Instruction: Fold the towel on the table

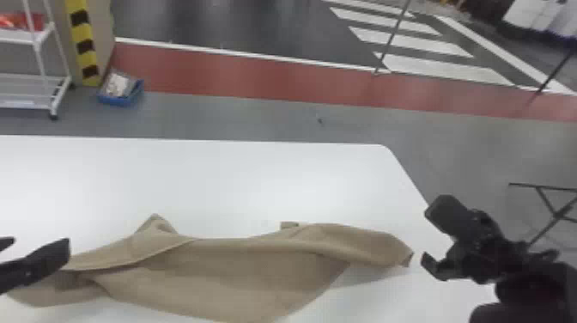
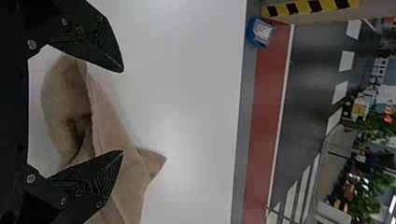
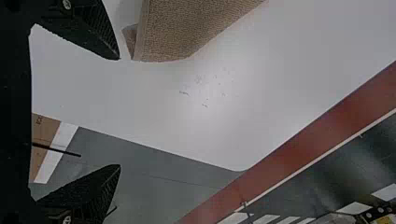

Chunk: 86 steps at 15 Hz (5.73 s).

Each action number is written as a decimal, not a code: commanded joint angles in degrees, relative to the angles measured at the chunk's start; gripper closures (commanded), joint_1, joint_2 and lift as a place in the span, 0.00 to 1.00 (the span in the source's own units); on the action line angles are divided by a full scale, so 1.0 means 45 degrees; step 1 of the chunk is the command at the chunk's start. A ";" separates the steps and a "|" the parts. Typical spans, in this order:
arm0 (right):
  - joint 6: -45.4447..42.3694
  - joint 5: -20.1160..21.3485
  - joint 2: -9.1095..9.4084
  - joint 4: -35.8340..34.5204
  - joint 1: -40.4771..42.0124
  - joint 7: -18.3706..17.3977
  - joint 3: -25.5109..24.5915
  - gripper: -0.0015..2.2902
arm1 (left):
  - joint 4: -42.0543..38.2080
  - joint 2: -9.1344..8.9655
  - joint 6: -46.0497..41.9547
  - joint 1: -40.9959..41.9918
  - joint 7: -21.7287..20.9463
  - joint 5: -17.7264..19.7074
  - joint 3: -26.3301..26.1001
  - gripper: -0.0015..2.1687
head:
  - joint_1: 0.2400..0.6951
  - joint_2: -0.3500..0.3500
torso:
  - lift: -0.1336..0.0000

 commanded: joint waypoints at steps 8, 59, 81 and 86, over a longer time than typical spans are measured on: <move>0.0011 -0.0114 0.0240 -0.0085 0.0199 0.0004 -0.0462 0.02 | 0.2700 -0.0033 -0.7513 0.0703 -0.2414 -0.2498 -0.4186 0.14 | 1.00 0.00 | 0.07; -0.0848 -0.0290 0.1236 -0.0398 0.0550 0.0141 -0.1243 0.02 | 0.0181 -0.0033 0.0495 -0.3027 -0.0382 -0.3552 -0.3483 0.98 | 1.00 0.00 | 0.07; 0.1730 -0.5446 0.3013 0.0735 -0.3844 0.1918 -0.0462 0.02 | -0.0952 -0.0033 -0.6185 0.1504 -0.5441 -0.2966 -0.0065 0.98 | 1.00 0.10 | 0.07; 0.3527 -0.5563 0.3845 0.2942 -0.6051 0.1742 0.2273 0.02 | -0.1050 -0.0033 -0.6302 0.1856 -0.5519 -0.3103 -0.0358 0.98 | 1.00 0.31 | 0.07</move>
